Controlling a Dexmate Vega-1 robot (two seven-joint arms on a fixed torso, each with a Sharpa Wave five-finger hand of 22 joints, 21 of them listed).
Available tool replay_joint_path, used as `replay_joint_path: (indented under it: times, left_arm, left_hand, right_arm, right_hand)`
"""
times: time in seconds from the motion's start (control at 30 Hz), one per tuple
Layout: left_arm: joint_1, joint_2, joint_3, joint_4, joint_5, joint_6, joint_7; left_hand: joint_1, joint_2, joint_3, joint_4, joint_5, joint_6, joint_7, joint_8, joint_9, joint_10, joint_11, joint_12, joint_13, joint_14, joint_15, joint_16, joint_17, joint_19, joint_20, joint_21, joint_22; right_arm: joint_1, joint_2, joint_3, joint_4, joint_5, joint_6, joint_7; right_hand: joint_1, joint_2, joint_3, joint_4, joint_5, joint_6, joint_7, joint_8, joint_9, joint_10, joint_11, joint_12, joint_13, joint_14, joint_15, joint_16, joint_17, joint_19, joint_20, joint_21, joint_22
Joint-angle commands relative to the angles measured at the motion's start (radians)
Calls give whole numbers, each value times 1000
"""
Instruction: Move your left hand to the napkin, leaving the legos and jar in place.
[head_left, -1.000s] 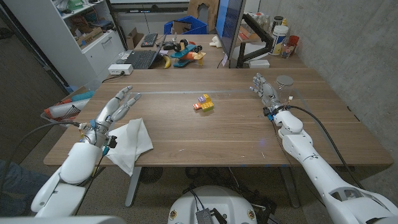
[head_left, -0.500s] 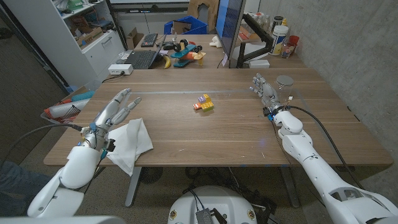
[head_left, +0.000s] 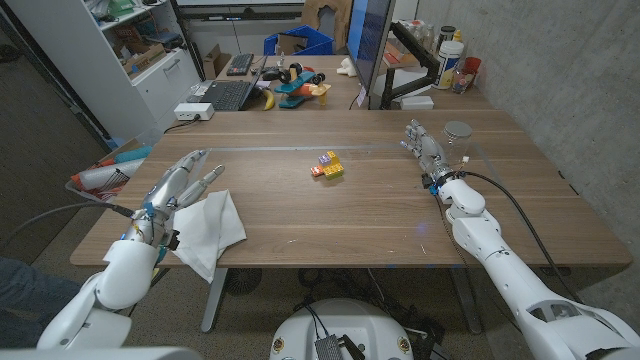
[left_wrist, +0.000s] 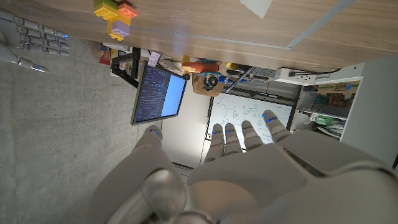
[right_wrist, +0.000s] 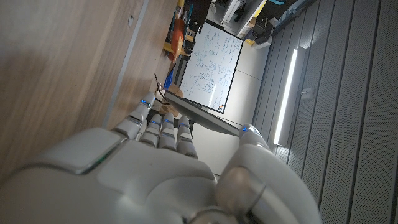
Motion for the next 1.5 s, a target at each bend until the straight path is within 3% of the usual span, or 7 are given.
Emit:
replay_joint_path:
  times: [0.03, 0.73, 0.87, 1.5]
  left_arm:
    - [16, 14, 22, -11, 92, 84, 24]
    - [41, 47, 76, -9, 230, 184, 107]
    - [49, 59, 98, -13, 305, 229, 135]
    - [43, 105, 134, 16, 309, 318, 117]
  left_hand:
    - [3, 8, 2, -7, -4, 12, 2, 4, 3, 7, 7, 4, -1, 8, 5, 5, 1, 2, 8, -4, 1]
    - [2, 9, 2, -11, -4, 19, -3, 3, 3, 14, 5, 5, 0, 15, 5, 6, 2, 8, 9, -13, 1]
    - [2, 10, 2, -12, -4, 19, -3, 3, 3, 15, 5, 6, 0, 16, 4, 6, 2, 9, 9, -15, 1]
    - [1, 13, 2, -15, -3, 24, -6, 3, 3, 18, 2, 6, 0, 20, 4, 6, 2, 14, 12, -21, 2]
  right_arm:
    - [10, 10, 2, 19, -3, 8, 7]
    - [10, 2, 4, 2, -11, -2, 3]
    - [7, -2, 3, -4, -14, -6, 0]
    - [-5, -13, 1, -30, -15, -20, -12]
  right_hand:
    - [2, 6, -4, 0, 6, 3, -7, -4, 4, 4, 2, -4, 2, 6, 2, -3, -1, 10, 0, -4, 6]
    - [2, 8, -6, -2, 6, 3, -7, -5, 4, 5, 2, -6, 2, 8, 2, -3, -3, 14, -1, -14, 6]
    - [2, 8, -6, -3, 6, 3, -8, -4, 4, 6, 3, -6, 2, 9, 2, -3, -4, 15, -1, -15, 6]
    - [1, 9, -7, -4, 6, 4, -7, -4, 4, 8, 2, -8, 3, 10, 3, -3, -5, 18, 0, -24, 6]
